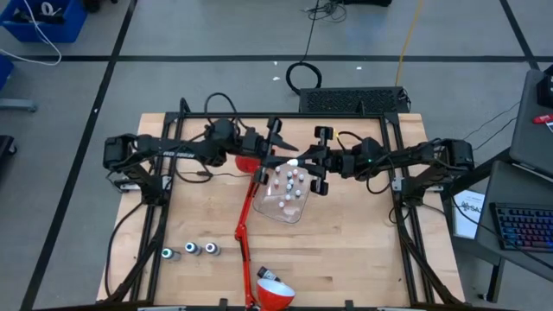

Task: Pick & Place food coloring
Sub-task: Put the small purple food coloring bottle into the transparent bin

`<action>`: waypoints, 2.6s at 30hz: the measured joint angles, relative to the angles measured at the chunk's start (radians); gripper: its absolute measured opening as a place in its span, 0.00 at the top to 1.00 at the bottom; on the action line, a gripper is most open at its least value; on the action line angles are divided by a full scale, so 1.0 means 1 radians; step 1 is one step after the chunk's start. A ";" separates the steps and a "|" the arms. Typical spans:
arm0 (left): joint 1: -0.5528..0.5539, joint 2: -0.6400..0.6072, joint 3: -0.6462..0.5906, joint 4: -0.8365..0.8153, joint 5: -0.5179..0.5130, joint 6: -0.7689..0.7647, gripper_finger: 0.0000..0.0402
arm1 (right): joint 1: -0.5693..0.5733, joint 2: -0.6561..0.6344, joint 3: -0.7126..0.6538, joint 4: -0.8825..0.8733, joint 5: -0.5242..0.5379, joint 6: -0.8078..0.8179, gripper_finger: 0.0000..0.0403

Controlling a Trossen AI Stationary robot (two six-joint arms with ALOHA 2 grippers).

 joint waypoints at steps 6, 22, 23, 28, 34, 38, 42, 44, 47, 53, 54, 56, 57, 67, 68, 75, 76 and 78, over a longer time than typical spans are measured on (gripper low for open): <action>-0.001 0.005 0.007 0.000 0.063 0.041 0.72 | -0.017 -0.001 0.000 0.011 0.000 -0.008 0.90; -0.030 0.005 0.006 0.005 0.011 0.179 0.69 | -0.027 -0.006 -0.002 0.006 0.006 -0.007 0.90; -0.031 0.005 0.006 0.005 0.010 0.179 0.68 | -0.030 -0.006 -0.004 0.007 0.006 -0.007 0.90; -0.032 0.003 0.006 0.003 0.003 0.170 0.59 | -0.041 -0.006 -0.013 0.021 0.005 0.019 0.90; -0.027 -0.008 0.006 0.004 -0.023 0.162 0.51 | -0.044 -0.003 -0.016 -0.020 0.003 0.034 0.90; -0.026 -0.008 0.006 0.002 -0.029 0.163 0.48 | -0.044 -0.003 -0.017 -0.022 0.000 0.034 0.90; -0.018 -0.008 0.006 -0.045 -0.029 0.164 0.49 | -0.044 -0.004 -0.017 -0.033 0.000 0.036 0.90; -0.013 -0.031 0.006 -0.131 -0.038 0.182 0.50 | -0.044 -0.004 -0.017 -0.039 0.000 0.045 0.90; -0.016 -0.102 0.006 -0.310 -0.124 0.261 0.53 | -0.044 -0.004 -0.017 -0.063 0.007 0.046 0.90; -0.059 -0.286 0.006 -0.637 -0.284 0.390 0.57 | -0.044 -0.004 -0.017 -0.098 0.003 0.046 0.90; -0.067 -0.305 0.006 -0.667 -0.293 0.396 0.58 | -0.044 -0.004 -0.017 -0.101 0.002 0.046 0.90; -0.083 -0.323 0.010 -0.695 -0.320 0.397 0.58 | -0.045 -0.004 -0.017 -0.104 0.003 0.046 0.90; -0.089 -0.328 0.009 -0.726 -0.337 0.395 0.58 | -0.045 -0.004 -0.017 -0.109 0.003 0.046 0.90; -0.149 -0.293 0.007 -0.746 -0.427 0.439 0.57 | -0.045 -0.004 -0.017 -0.137 0.004 0.056 0.90; -0.151 -0.294 0.007 -0.740 -0.435 0.440 0.57 | -0.045 -0.004 -0.017 -0.137 0.004 0.063 0.90; -0.151 -0.293 0.007 -0.704 -0.441 0.439 0.55 | -0.045 -0.004 -0.016 -0.143 0.006 0.072 0.90; -0.149 -0.293 0.007 -0.704 -0.443 0.439 0.55 | -0.044 -0.004 -0.016 -0.144 0.006 0.072 0.90; -0.149 -0.288 0.007 -0.702 -0.447 0.439 0.55 | -0.043 -0.004 -0.016 -0.146 0.006 0.071 0.90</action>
